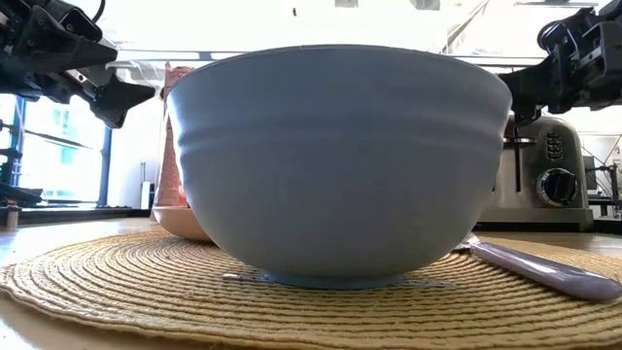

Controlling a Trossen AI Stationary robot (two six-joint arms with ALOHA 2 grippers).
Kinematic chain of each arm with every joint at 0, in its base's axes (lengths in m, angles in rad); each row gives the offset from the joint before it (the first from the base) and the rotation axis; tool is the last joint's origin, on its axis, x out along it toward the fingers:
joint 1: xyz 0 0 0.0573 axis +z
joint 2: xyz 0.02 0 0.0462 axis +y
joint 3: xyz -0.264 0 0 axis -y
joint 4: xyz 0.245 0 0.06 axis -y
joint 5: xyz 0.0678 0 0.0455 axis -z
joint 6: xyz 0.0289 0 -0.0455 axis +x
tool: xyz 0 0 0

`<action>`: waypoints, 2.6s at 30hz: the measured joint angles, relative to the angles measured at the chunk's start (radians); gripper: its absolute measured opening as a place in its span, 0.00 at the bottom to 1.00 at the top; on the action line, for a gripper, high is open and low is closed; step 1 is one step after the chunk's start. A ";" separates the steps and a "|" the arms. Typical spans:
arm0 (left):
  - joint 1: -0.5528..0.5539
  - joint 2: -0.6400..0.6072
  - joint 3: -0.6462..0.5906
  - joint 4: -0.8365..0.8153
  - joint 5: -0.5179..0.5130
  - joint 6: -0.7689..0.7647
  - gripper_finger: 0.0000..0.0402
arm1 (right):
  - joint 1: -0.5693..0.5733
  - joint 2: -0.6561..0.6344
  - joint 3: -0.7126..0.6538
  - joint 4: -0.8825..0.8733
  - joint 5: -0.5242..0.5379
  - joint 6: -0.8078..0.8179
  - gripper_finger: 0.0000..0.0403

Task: Arrange a breakfast setting
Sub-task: Return to home position

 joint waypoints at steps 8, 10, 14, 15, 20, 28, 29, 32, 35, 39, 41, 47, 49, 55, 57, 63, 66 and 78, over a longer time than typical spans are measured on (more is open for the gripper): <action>0.000 0.000 0.000 0.000 0.000 0.000 0.77 | 0.000 0.001 0.000 0.000 -0.003 0.079 0.25; 0.000 0.000 0.000 0.000 0.000 0.000 0.77 | 0.000 0.001 0.000 0.000 -0.003 0.094 0.25; 0.000 0.000 0.000 0.000 0.000 0.000 0.77 | 0.000 0.001 0.000 0.000 -0.003 0.108 0.25; 0.000 0.000 0.000 0.000 0.000 0.000 0.77 | 0.000 0.001 0.000 0.000 -0.003 0.108 0.25; 0.000 0.000 0.000 0.000 0.000 0.000 0.77 | 0.000 0.002 0.000 0.000 -0.003 0.108 0.25; 0.000 0.000 0.000 0.000 0.000 0.000 0.77 | 0.000 0.002 -0.001 0.000 -0.003 0.108 0.25; 0.000 0.000 0.000 0.000 0.000 0.000 0.77 | 0.000 0.002 -0.001 0.000 -0.003 0.108 0.25; 0.000 0.000 0.000 0.000 0.000 0.000 0.77 | 0.000 0.002 -0.001 0.000 -0.003 0.108 0.25; 0.000 0.000 0.000 0.000 0.000 0.000 0.77 | 0.000 0.002 -0.001 0.000 -0.003 0.108 0.25; 0.000 0.000 0.000 0.000 0.000 0.000 0.77 | 0.000 0.002 -0.001 0.000 -0.003 0.108 0.25; 0.000 0.000 0.000 0.000 0.000 0.000 0.77 | 0.000 0.002 -0.001 0.000 -0.003 0.108 0.25; 0.000 0.000 0.000 0.000 0.000 0.000 0.77 | 0.000 0.002 -0.001 -0.001 -0.003 0.108 0.25; 0.000 0.000 0.000 0.000 0.000 0.000 0.77 | 0.000 0.002 -0.001 0.000 -0.003 0.108 0.25; 0.000 0.000 0.000 0.000 0.000 0.000 0.77 | 0.000 0.002 -0.001 0.000 -0.003 0.108 0.25; 0.000 0.000 0.000 0.000 0.000 0.000 0.77 | 0.000 0.002 -0.001 0.000 -0.003 0.108 0.25; 0.000 0.000 0.000 0.000 0.000 0.000 0.77 | 0.000 0.002 -0.002 0.000 -0.003 0.108 0.25; 0.000 0.000 0.000 0.000 0.000 0.000 0.77 | 0.000 0.002 -0.002 -0.001 -0.003 0.108 0.25; 0.000 0.000 0.000 0.000 0.000 0.000 0.77 | 0.000 0.002 -0.002 0.000 -0.003 0.108 0.25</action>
